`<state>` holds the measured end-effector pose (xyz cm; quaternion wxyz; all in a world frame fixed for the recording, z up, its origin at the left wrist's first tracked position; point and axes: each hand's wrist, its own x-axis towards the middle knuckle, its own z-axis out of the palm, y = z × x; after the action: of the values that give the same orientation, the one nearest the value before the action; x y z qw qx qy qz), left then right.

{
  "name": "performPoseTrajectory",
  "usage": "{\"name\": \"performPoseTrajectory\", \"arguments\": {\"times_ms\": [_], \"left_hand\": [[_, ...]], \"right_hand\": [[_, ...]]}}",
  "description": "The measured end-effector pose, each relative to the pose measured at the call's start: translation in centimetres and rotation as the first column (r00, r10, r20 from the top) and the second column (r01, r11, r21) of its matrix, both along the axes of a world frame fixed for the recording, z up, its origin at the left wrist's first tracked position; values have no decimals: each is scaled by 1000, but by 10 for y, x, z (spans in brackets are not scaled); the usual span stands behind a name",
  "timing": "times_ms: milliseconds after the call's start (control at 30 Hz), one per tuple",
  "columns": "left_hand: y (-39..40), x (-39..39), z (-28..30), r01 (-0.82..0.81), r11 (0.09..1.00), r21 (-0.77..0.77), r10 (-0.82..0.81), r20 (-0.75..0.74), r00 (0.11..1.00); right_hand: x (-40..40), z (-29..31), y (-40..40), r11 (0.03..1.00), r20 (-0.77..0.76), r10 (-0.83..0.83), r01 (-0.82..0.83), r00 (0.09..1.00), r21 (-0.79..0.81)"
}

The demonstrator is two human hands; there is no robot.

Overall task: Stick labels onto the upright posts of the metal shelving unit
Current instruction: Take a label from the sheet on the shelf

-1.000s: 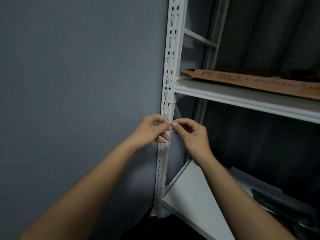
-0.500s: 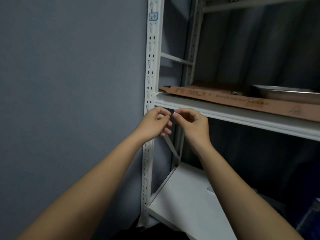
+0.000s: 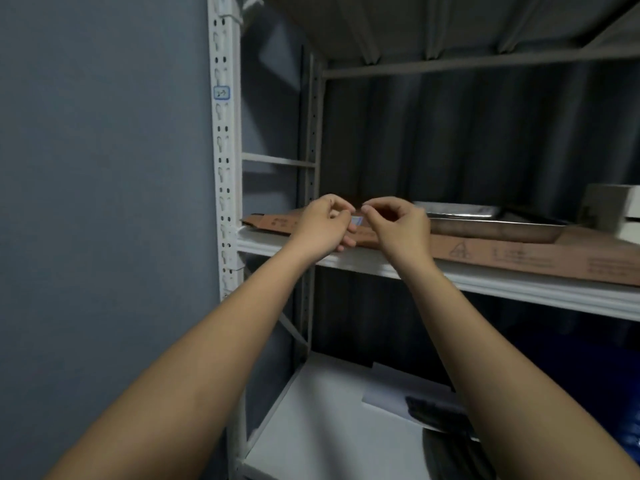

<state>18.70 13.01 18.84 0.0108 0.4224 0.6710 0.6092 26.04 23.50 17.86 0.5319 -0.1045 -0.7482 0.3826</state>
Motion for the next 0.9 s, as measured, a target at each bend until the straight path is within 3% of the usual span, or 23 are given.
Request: {"name": "performPoseTrajectory", "arguments": {"times_ms": [200, 400, 533, 700, 900], "left_hand": [[52, 14, 24, 55, 998, 16, -56, 28, 998], [97, 16, 31, 82, 997, 11, -82, 33, 996], [121, 14, 36, 52, 995, 90, -50, -22, 999], [138, 5, 39, 10, 984, 177, 0, -52, 999], [146, -6, 45, 1, 979, 202, -5, 18, 1000]], "right_hand": [[23, 35, 51, 986, 59, -155, 158, 986, -51], [28, 45, 94, 956, 158, -293, 285, 943, 71], [25, 47, 104, 972, 145, -235, 229, 961, 59], [16, 48, 107, 990, 55, -97, 102, 994, -96], [14, 53, 106, 976, 10, 43, -39, 999, -216]]}}
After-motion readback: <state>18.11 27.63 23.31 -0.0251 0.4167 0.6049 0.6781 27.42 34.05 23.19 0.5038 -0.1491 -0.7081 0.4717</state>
